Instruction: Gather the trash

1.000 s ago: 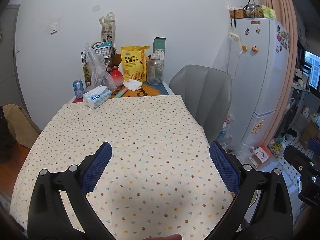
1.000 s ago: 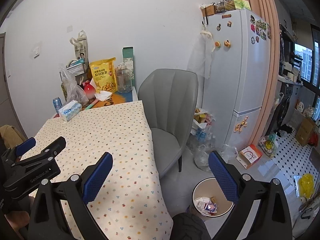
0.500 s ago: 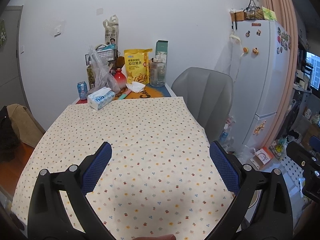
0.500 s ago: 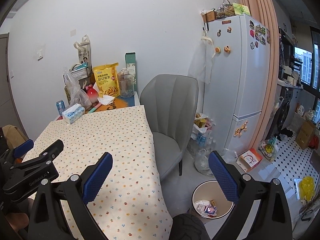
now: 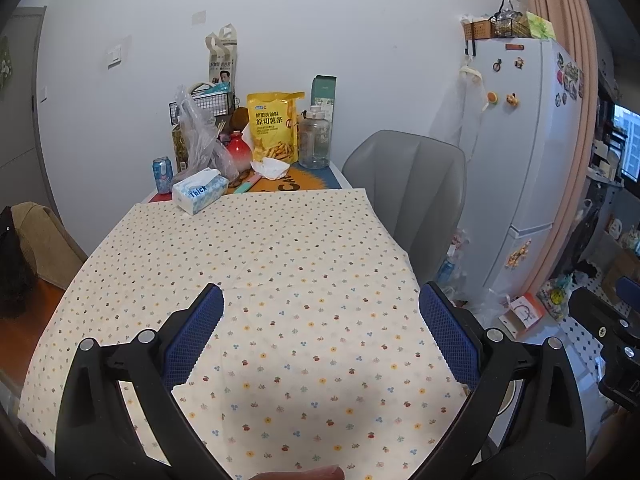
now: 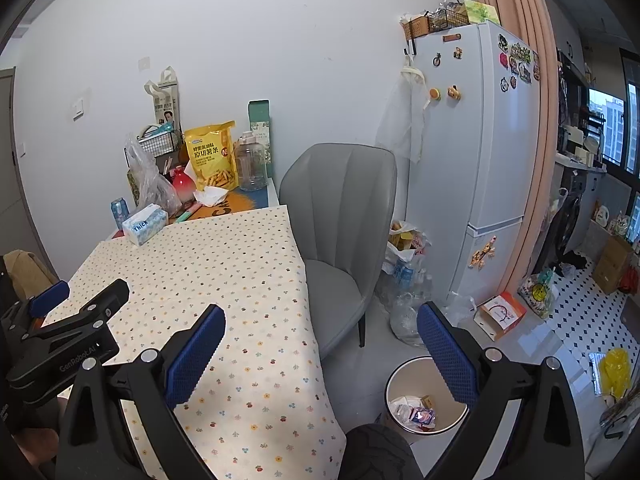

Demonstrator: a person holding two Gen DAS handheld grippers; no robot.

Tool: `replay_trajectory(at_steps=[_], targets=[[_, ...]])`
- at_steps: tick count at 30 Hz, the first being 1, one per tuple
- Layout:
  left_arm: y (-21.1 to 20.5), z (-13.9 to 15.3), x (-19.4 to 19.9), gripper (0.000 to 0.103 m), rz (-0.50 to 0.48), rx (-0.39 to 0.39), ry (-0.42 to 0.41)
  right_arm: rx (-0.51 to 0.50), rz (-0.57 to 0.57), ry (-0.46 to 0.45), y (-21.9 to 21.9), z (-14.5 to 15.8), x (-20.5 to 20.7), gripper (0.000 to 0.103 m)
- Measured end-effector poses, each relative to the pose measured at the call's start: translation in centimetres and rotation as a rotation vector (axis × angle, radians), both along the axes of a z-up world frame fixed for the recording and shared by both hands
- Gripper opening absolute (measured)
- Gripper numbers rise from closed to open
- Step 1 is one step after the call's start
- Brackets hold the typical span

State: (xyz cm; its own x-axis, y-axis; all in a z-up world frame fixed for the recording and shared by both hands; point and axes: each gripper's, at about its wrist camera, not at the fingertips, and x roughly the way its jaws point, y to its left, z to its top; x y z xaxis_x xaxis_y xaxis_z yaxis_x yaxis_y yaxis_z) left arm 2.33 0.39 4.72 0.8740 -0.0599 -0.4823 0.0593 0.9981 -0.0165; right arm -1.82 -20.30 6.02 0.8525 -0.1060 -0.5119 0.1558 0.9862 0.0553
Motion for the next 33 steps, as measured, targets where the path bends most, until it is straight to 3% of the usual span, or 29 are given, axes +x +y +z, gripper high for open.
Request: replay_trajectory(at_steps=[33], targets=[[-0.22, 0.03, 0.03, 0.097, -0.004, 0.002, -0.002, -0.004, -0.005, -0.014, -0.31, 0.13, -0.26, 0.094]])
